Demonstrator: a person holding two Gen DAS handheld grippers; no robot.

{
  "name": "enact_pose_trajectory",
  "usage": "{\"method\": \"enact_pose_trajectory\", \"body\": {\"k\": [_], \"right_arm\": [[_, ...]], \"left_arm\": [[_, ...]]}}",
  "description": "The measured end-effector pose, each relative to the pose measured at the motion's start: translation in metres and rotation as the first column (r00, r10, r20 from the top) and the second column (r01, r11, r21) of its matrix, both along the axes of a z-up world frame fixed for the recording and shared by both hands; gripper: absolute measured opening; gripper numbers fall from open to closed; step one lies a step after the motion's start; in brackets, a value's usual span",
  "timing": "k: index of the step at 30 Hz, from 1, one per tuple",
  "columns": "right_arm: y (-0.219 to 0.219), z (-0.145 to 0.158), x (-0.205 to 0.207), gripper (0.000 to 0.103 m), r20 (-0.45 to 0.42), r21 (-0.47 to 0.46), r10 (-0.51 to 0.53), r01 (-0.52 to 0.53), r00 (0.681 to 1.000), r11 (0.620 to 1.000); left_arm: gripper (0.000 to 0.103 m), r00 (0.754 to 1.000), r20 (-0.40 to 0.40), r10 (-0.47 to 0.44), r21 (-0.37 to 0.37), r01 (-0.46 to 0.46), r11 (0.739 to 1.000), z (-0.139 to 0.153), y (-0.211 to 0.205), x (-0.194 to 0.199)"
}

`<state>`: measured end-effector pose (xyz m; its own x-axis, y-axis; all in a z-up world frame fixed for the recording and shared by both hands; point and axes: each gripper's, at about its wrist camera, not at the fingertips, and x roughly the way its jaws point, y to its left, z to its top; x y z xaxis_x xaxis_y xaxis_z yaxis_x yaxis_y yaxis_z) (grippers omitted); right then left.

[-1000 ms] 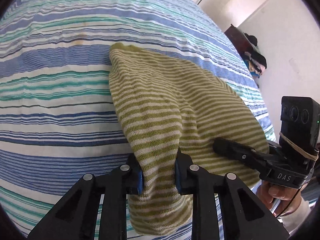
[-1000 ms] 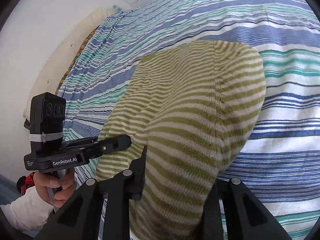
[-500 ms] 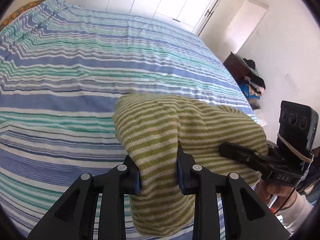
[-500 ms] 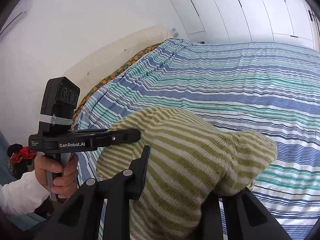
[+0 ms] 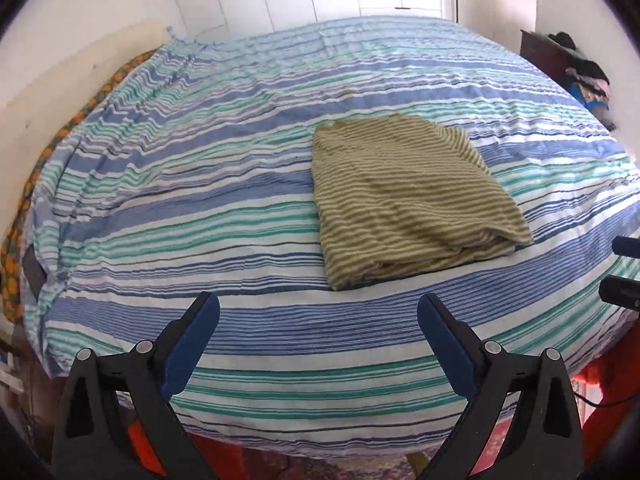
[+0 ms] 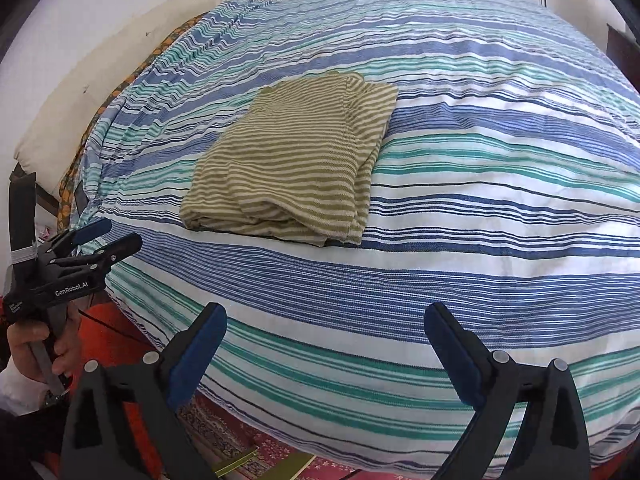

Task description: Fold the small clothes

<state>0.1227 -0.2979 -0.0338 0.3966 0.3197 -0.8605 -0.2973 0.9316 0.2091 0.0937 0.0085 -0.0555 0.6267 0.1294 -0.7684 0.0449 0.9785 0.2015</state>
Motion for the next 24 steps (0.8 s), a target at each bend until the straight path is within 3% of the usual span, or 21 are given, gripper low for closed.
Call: {"method": "enact_pose_trajectory", "body": {"k": [4, 10, 15, 20, 24], "right_arm": [[0.006, 0.045, -0.025, 0.102, 0.108, -0.078, 0.003, 0.006, 0.994, 0.997], [0.029, 0.086, -0.05, 0.102, 0.175, -0.144, 0.048, -0.022, 0.983, 0.989], [0.052, 0.095, -0.072, 0.102, 0.185, -0.165, 0.084, -0.053, 0.979, 0.985], [0.069, 0.099, -0.091, 0.102, 0.193, -0.203, 0.114, -0.074, 0.974, 0.976], [0.078, 0.101, -0.101, 0.102, 0.2, -0.22, 0.123, -0.078, 0.972, 0.972]], "left_arm": [[0.101, 0.996, 0.065, 0.058, 0.066, -0.063, 0.996, 0.034, -0.008, -0.01], [0.101, 0.994, 0.061, 0.091, -0.065, -0.087, 0.994, 0.061, 0.0, -0.042], [0.101, 0.995, 0.01, 0.096, -0.094, -0.094, 0.991, 0.062, 0.001, -0.055], [0.101, 0.991, 0.031, 0.127, -0.076, -0.124, 0.989, 0.066, 0.002, -0.071], [0.101, 0.993, 0.033, 0.117, -0.115, -0.112, 0.987, 0.067, 0.006, -0.076]]}}
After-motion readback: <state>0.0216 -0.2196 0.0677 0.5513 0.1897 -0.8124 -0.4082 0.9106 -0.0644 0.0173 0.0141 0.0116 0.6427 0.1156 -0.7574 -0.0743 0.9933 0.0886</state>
